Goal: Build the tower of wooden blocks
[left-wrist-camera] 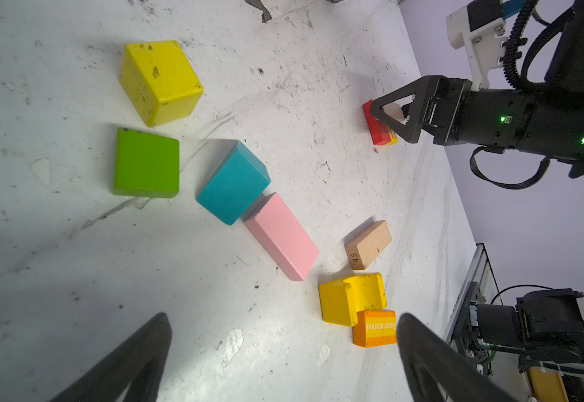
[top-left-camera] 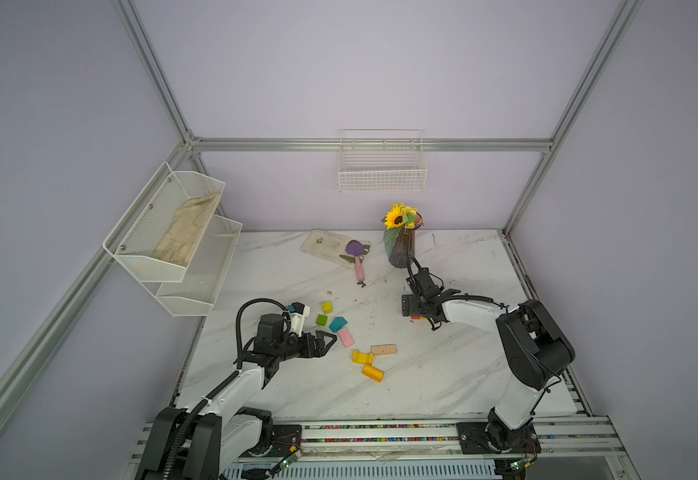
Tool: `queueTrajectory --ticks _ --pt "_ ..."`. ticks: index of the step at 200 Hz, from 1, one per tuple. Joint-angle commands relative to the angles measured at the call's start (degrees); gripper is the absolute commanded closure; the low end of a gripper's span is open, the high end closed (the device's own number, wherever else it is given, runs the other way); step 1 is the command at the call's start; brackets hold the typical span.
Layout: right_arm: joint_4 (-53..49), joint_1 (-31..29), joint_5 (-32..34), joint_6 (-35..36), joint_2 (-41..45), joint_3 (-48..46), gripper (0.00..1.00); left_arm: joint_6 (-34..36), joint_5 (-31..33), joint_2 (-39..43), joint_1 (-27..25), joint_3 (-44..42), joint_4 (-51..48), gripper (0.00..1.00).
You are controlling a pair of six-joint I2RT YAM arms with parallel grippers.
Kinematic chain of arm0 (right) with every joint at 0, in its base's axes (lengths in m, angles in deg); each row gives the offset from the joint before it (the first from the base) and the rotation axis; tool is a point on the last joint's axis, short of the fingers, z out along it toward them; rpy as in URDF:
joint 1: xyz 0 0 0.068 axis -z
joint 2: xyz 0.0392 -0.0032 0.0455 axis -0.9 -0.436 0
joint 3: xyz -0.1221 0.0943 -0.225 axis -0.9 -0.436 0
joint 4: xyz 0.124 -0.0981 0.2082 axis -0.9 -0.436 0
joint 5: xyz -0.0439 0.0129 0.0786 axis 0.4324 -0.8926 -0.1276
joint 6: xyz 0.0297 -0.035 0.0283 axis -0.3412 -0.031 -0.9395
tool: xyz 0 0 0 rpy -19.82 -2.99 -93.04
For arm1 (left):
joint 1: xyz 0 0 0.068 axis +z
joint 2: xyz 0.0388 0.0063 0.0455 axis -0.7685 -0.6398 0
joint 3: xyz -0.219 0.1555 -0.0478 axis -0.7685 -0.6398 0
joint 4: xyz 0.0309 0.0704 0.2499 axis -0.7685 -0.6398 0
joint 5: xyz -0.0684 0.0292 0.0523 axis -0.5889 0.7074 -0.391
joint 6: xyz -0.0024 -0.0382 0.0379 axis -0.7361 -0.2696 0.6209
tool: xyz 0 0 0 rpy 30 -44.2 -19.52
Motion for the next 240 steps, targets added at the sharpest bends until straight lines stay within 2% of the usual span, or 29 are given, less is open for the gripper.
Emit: queueTrajectory --ticks 1,41,72,95,122,148,179,210,240 --pt "-1.5 0.2 0.6 -1.1 2.9 -1.6 0.03 1.2 -0.2 0.0 -0.5 5.8 0.8 0.0" --pt "-2.3 0.2 -0.2 -2.5 5.8 -3.4 0.03 1.2 -0.1 0.1 -0.6 5.7 0.9 0.0" --pt "-3.9 -1.0 -1.9 -6.0 12.6 -6.0 0.03 1.2 0.1 0.0 -0.7 5.8 0.8 0.0" --pt "-3.5 -4.6 -1.7 -8.4 18.1 -8.8 0.03 1.2 0.3 -0.1 -0.7 5.8 0.8 0.0" --pt "-3.6 -13.7 2.5 -11.4 21.4 -9.7 0.03 1.2 0.7 0.1 -0.8 5.7 0.9 0.0" --pt "-2.9 -20.6 2.9 -14.9 19.6 -9.0 0.04 1.2 0.9 0.0 -0.9 5.8 0.6 0.0" --pt "0.4 -25.8 3.7 -16.6 14.2 -7.8 0.06 1.3 1.0 0.3 -1.0 5.7 0.7 0.0" --pt "-4.4 -28.0 5.2 -17.1 5.2 -0.8 0.1 1.2 1.2 0.3 -1.1 5.7 0.5 0.0" --pt "-4.0 -28.2 6.6 -17.9 1.0 0.1 0.1 1.3 1.0 0.0 -1.2 5.8 0.5 0.0"
